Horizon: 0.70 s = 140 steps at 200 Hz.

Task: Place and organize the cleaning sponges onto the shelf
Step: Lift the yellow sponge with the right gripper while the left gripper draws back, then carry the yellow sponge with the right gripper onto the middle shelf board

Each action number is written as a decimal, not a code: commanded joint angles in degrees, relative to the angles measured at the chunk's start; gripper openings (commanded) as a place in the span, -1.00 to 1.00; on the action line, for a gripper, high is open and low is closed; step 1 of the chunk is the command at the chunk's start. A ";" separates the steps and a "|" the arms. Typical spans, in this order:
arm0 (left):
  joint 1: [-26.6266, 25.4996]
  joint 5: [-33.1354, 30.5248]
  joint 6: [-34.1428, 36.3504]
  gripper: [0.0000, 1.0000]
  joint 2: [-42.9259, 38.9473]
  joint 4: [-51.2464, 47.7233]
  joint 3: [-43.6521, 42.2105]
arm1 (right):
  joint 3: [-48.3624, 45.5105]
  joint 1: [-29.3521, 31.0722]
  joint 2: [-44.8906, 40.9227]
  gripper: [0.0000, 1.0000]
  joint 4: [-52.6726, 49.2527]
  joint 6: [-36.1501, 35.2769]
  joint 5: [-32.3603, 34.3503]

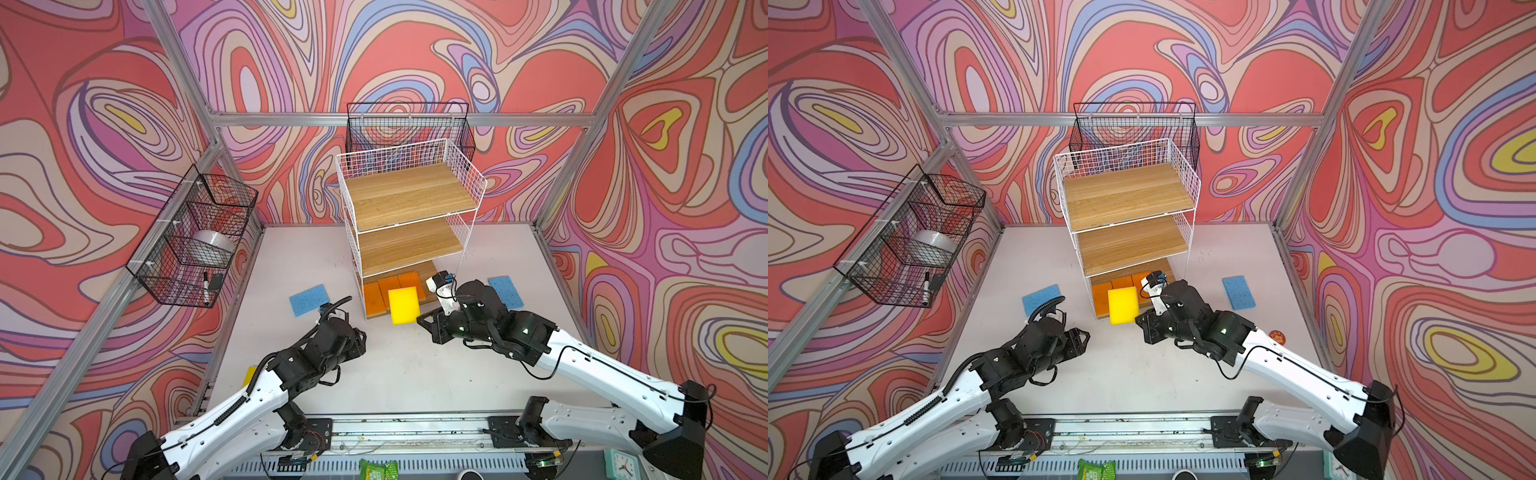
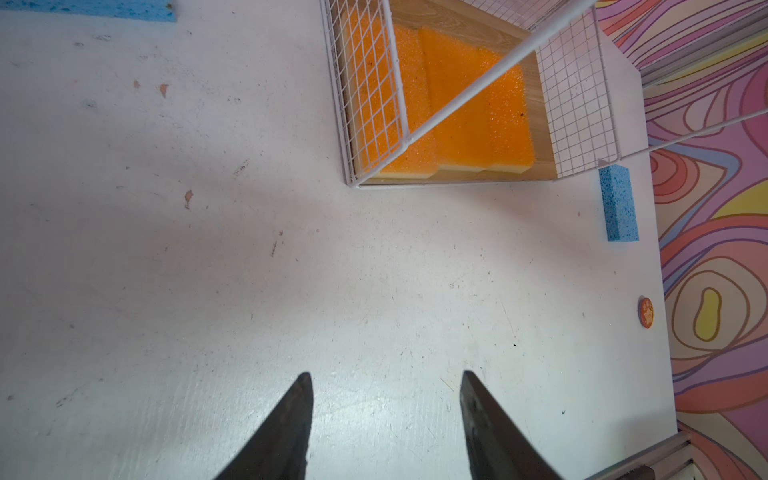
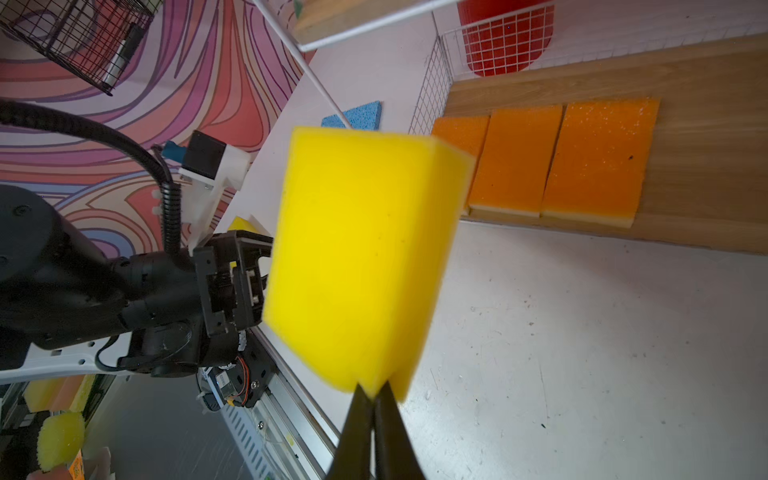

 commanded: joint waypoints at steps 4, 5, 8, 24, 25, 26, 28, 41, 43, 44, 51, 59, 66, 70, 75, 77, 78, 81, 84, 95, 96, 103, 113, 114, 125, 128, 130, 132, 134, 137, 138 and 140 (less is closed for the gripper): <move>0.70 -0.18 1.79 0.16 -0.17 -2.55 2.04 | 3.66 0.21 0.63 -1.00 -4.01 -4.29 2.46; 0.70 -0.18 1.86 0.16 -0.16 -2.57 2.13 | 3.77 0.21 0.70 -1.00 -4.07 -4.36 2.55; 0.78 -0.18 2.00 0.16 -0.16 -2.71 2.20 | 4.08 0.21 0.77 -1.00 -4.17 -4.59 2.68; 1.05 0.12 2.75 0.17 0.01 -2.78 2.91 | 5.87 0.21 1.41 -1.00 -4.80 -5.46 3.20; 1.06 0.15 2.78 0.17 0.02 -2.73 2.96 | 5.98 0.21 1.44 -1.00 -4.86 -5.56 3.23; 1.06 0.16 2.84 0.16 0.06 -2.71 2.98 | 6.07 0.21 1.50 -1.00 -4.85 -5.66 3.24; 1.06 0.21 2.95 0.17 0.09 -2.69 3.11 | 6.26 0.19 1.54 -1.00 -4.84 -5.77 3.29; 1.15 0.60 3.57 0.17 0.41 -2.60 3.62 | 7.36 0.12 1.95 -1.00 -4.94 -6.49 3.50; 1.21 0.65 3.66 0.17 0.49 -2.60 3.69 | 7.52 0.08 1.98 -1.00 -4.86 -6.57 3.47; 1.22 0.67 3.72 0.17 0.51 -2.60 3.79 | 7.59 0.10 2.03 -1.00 -4.85 -6.65 3.49; 1.23 0.85 3.93 0.17 0.76 -2.47 3.94 | 8.06 0.04 2.29 -1.00 -4.75 -7.00 3.44; 1.24 1.13 4.16 0.17 1.04 -2.28 4.06 | 8.80 -0.17 2.68 -1.00 -4.59 -7.15 3.38; 1.24 1.29 4.43 0.17 1.31 -2.10 4.15 | 9.34 -0.50 3.06 -1.00 -4.44 -7.35 2.83; 1.24 1.35 4.54 0.16 1.41 -2.09 4.23 | 9.69 -0.77 3.32 -1.00 -4.27 -7.43 2.38; 1.24 1.44 4.68 0.16 1.57 -2.16 4.32 | 10.13 -1.01 3.59 -1.00 -4.18 -7.57 1.93; 1.24 1.48 4.73 0.17 1.64 -2.16 4.33 | 10.26 -1.13 3.73 -1.00 -4.10 -7.59 1.71; 1.24 1.44 4.74 0.16 1.66 -2.16 4.33 | 10.37 -1.25 3.83 -1.00 -4.07 -7.64 1.65; 1.24 1.58 4.89 0.17 1.73 -2.08 4.40 | 10.65 -1.47 3.95 -1.00 -3.96 -7.72 1.39; 1.24 1.64 5.04 0.17 1.77 -2.08 4.46 | 10.87 -1.65 4.17 -1.00 -3.91 -7.77 0.96; 1.32 1.75 5.52 0.17 1.95 -2.11 4.75 | 12.02 -2.53 5.06 -1.00 -3.70 -8.17 -0.45; 1.32 1.75 5.57 0.17 1.99 -2.14 4.80 | 12.17 -2.61 5.11 -1.00 -3.65 -8.19 -0.58; 1.36 1.79 5.87 0.17 2.04 -2.12 5.01 | 12.84 -3.29 5.64 -1.00 -3.52 -8.38 -1.49; 1.49 1.84 6.30 0.17 2.04 -2.16 5.19 | 13.64 -4.46 6.30 -1.00 -3.26 -8.63 -2.94; 1.50 1.88 6.32 0.18 2.04 -2.16 5.20 | 13.68 -4.67 6.35 -1.00 -3.26 -8.64 -3.14; 1.76 2.14 6.67 0.18 2.12 -2.03 5.32 | 14.47 -6.51 7.09 -1.00 -2.67 -8.95 -4.97; 1.81 2.25 6.68 0.18 2.12 -1.88 5.35 | 14.65 -6.98 7.17 -1.00 -2.51 -9.04 -5.43; 1.84 2.32 6.68 0.18 2.12 -1.72 5.31 | 14.68 -7.37 7.27 -1.00 -2.36 -9.12 -5.93; 1.85 2.40 6.68 0.18 2.10 -1.50 5.25 | 14.78 -7.62 7.44 -1.00 -2.19 -9.21 -6.32; 1.85 2.51 6.70 0.18 2.12 -1.36 5.17 | 14.92 -7.96 7.55 -1.00 -2.04 -9.32 -6.72; 1.85 2.68 6.76 0.18 2.12 -1.13 5.01 | 15.00 -8.33 7.73 -1.00 -1.84 -9.51 -7.27; 1.85 2.74 6.76 0.18 2.12 -1.03 4.98 | 15.02 -8.50 7.81 -1.00 -1.75 -9.56 -7.46; 1.87 2.86 6.77 0.18 2.08 -0.78 4.89 | 15.04 -8.73 7.86 -1.00 -1.62 -9.67 -7.75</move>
